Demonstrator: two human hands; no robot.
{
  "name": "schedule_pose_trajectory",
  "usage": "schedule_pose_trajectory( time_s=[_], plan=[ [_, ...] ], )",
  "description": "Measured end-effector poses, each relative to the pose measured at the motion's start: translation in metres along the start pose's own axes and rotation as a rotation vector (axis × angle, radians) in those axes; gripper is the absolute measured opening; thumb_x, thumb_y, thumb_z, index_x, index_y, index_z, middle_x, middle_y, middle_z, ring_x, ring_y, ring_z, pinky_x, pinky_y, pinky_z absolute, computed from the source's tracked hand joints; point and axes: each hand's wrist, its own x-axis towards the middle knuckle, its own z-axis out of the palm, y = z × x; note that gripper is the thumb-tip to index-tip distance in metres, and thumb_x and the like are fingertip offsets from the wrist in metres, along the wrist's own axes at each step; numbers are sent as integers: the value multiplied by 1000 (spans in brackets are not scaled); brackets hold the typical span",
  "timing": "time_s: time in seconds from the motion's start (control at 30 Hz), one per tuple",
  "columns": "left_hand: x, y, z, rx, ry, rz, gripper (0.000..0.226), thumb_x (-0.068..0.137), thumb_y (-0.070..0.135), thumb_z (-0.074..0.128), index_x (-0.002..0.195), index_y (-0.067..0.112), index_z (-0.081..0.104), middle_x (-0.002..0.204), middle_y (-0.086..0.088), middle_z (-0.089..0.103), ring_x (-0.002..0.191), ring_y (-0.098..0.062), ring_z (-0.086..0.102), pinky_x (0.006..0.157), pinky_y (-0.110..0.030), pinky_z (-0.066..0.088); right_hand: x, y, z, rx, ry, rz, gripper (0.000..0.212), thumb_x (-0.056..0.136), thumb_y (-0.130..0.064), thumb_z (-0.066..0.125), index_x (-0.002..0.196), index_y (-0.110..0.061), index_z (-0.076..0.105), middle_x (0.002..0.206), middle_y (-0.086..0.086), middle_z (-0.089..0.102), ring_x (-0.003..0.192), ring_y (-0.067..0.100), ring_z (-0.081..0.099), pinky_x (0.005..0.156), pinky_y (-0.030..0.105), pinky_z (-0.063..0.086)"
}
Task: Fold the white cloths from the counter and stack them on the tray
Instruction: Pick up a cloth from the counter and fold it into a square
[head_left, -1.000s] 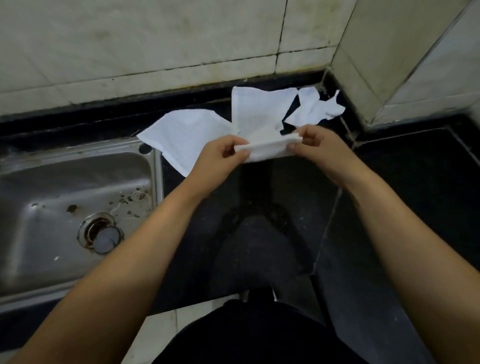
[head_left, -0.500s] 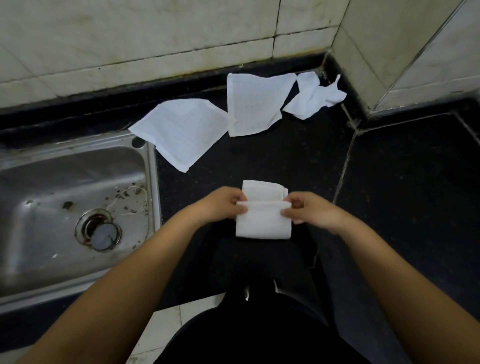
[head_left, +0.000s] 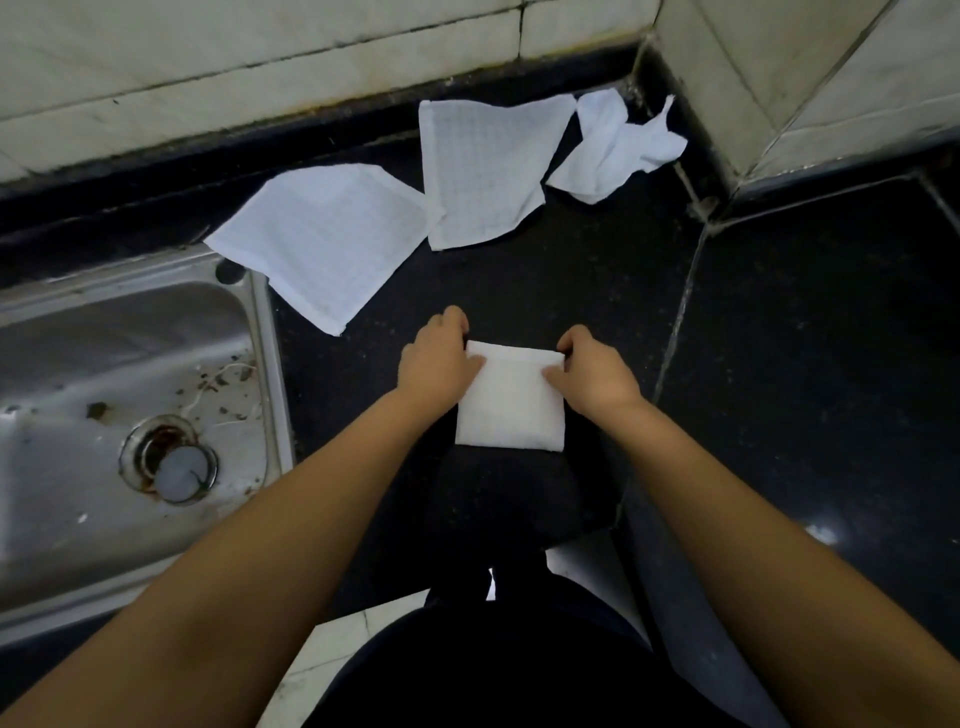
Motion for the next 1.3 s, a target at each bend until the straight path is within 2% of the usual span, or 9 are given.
schedule_pose_trajectory(
  time_s=[0.17, 0.43, 0.57, 0.73, 0.87, 1.0, 1.07, 1.23, 1.3],
  plan=[
    [-38, -13, 7, -89, 20, -152, 22, 91, 40, 54, 88, 18, 50, 95, -1, 49, 89, -20, 55, 86, -41, 49, -13, 12, 4, 78, 41, 90, 26, 94, -32, 51, 109, -11, 56, 92, 5, 61, 80, 19, 56, 68, 30, 45],
    [-67, -26, 18, 26, -27, -91, 25, 91, 38, 55, 82, 16, 59, 98, -1, 47, 100, -21, 50, 89, -34, 37, -30, 3, 22, -65, 91, 89, 16, 94, -24, 49, 90, -10, 52, 87, 7, 58, 74, 22, 52, 55, 28, 36],
    [-68, -30, 15, 212, -88, -86, 31, 92, 43, 51, 103, 15, 60, 116, -5, 52, 113, -23, 46, 97, -38, 34, -36, -2, 30, -95, 149, 95, 25, 93, -23, 49, 109, -4, 53, 110, 14, 58, 91, 28, 57, 66, 32, 41],
    [-52, -11, 17, 131, -62, -229, 57, 95, 52, 36, 128, 7, 49, 134, -13, 49, 126, -30, 42, 103, -45, 31, -39, -18, 36, -109, 182, 213, 41, 95, -33, 49, 122, -2, 46, 122, 15, 55, 110, 31, 56, 90, 42, 45],
    [-47, -3, 22, 117, -67, -240, 42, 94, 36, 48, 128, 10, 49, 135, -11, 46, 127, -29, 40, 103, -44, 32, -42, -24, 44, -144, 186, 228, 31, 94, -22, 48, 120, -6, 49, 119, 13, 59, 109, 29, 57, 97, 41, 41],
    [-52, -9, 16, -136, -42, -145, 7, 91, 21, 53, 92, 15, 53, 99, -3, 57, 99, -24, 53, 85, -35, 42, -56, -18, 41, 172, 168, 244, 21, 89, -17, 50, 108, -9, 56, 109, 10, 61, 96, 26, 58, 84, 37, 48],
    [-56, -5, 10, -399, -60, -108, 13, 88, 15, 56, 79, 17, 47, 82, 1, 52, 82, -18, 52, 68, -28, 42, -69, -11, 33, 414, 193, 218, 25, 88, -17, 53, 110, -8, 56, 107, 8, 60, 93, 23, 57, 79, 35, 49],
    [-73, 42, 6, -805, -335, -66, 19, 88, 6, 55, 105, 13, 57, 107, -7, 64, 99, -22, 62, 88, -41, 54, -122, 30, 2, 931, 308, 213, 19, 86, -5, 55, 105, -4, 57, 109, 15, 64, 96, 28, 63, 84, 42, 52],
    [-86, 67, 14, -822, -482, 19, 20, 90, 3, 52, 107, 12, 60, 102, -4, 66, 97, -21, 63, 81, -38, 55, -152, 55, -10, 1110, 330, 224, 23, 88, 1, 53, 109, 1, 58, 109, 17, 65, 92, 27, 64, 80, 40, 53]
  ],
)
